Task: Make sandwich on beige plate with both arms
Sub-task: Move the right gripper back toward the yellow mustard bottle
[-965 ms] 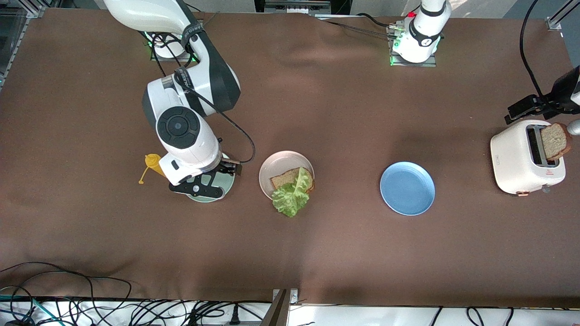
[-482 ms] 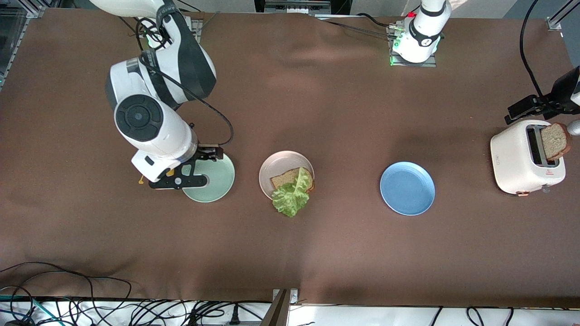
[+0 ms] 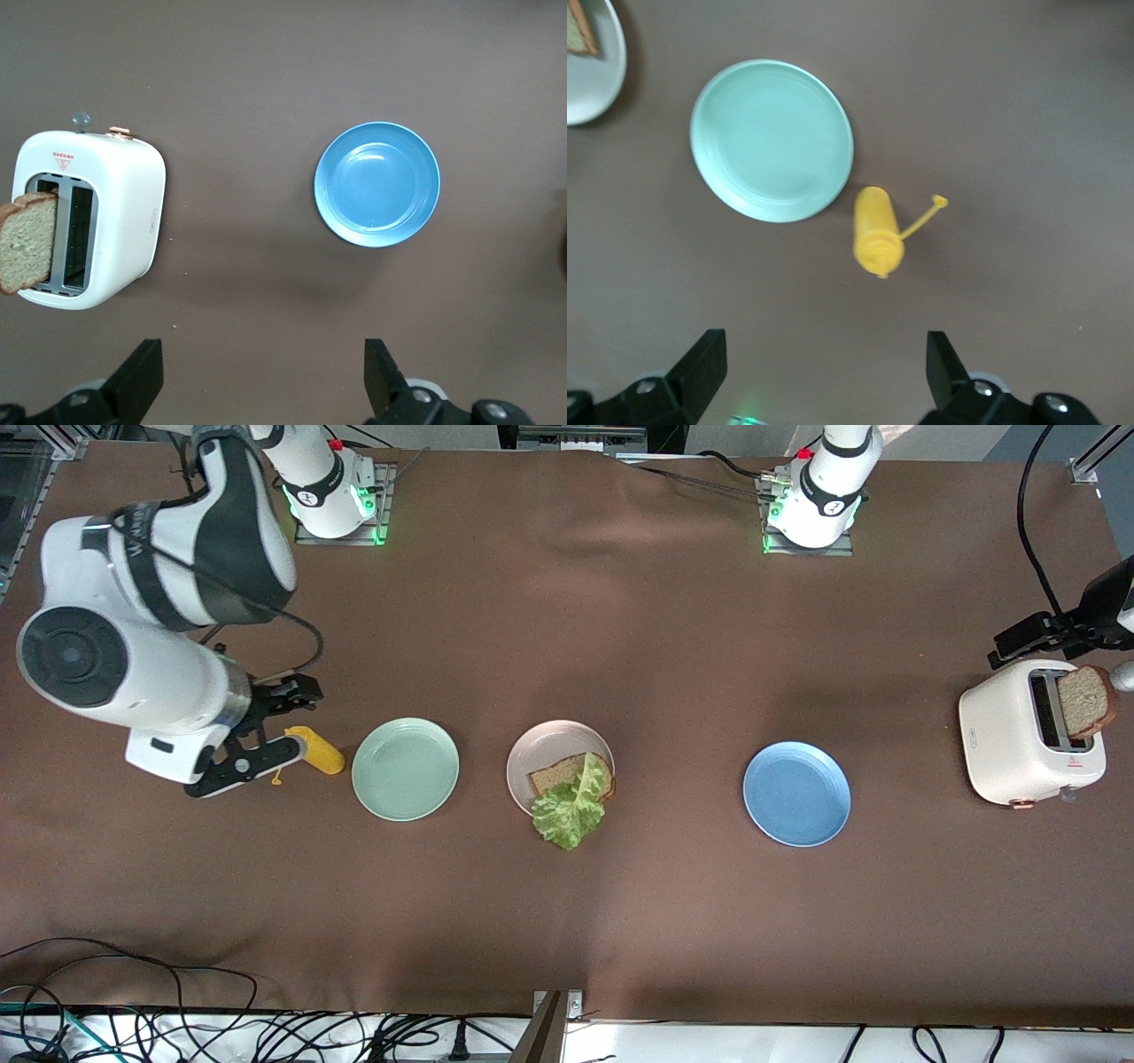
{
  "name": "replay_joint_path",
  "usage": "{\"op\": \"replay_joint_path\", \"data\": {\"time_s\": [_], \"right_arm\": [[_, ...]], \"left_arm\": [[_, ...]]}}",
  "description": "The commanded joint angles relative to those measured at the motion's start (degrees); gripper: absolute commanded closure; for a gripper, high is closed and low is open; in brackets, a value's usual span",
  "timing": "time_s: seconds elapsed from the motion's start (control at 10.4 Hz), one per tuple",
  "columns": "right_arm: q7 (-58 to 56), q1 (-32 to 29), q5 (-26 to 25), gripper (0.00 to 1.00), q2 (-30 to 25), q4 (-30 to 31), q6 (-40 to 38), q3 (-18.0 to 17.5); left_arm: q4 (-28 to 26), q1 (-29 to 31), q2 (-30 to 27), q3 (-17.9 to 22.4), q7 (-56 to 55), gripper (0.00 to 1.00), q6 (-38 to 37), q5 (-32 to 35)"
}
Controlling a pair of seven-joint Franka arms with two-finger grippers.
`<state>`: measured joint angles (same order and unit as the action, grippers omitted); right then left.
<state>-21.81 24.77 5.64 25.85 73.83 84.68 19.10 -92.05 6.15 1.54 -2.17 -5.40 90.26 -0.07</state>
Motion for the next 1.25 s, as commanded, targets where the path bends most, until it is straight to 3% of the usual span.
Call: {"op": "replay_joint_path", "data": {"time_s": [0.0, 0.29, 0.48, 0.77, 0.96, 1.16], "right_arm": [[-20.4, -8.6, 5.9, 0.0, -8.1, 18.6, 11.3, -0.8], [-44.2, -16.9, 11.1, 0.0, -5.4, 22.1, 15.2, -0.9], [-59.5, -21.0, 20.2, 0.0, -3.7, 25.4, 15.1, -0.9], [-85.3, -25.8, 32.0, 0.0, 4.3, 26.3, 15.5, -1.9], [-97.0, -27.0, 41.9, 0.0, 9.9, 26.4, 14.8, -2.0], [-103.8, -27.1, 50.3, 0.0, 12.2, 27.8, 14.7, -2.7]], "left_arm": [[1.3, 0.2, 0.7, -0.3, 0.5, 0.0, -0.6, 1.0], [1.3, -0.1, 0.7, -0.3, 0.5, 0.0, -0.6, 1.0], [1.3, -0.4, 0.7, -0.4, 0.5, 0.0, -0.6, 1.0], [1.3, -0.4, 0.8, -0.4, 0.5, 0.0, -0.6, 1.0], [1.3, 0.0, 1.1, -0.3, 0.5, 0.0, -0.6, 1.0], [1.3, 0.3, 1.1, -0.3, 0.5, 0.0, -0.6, 1.0]]}}
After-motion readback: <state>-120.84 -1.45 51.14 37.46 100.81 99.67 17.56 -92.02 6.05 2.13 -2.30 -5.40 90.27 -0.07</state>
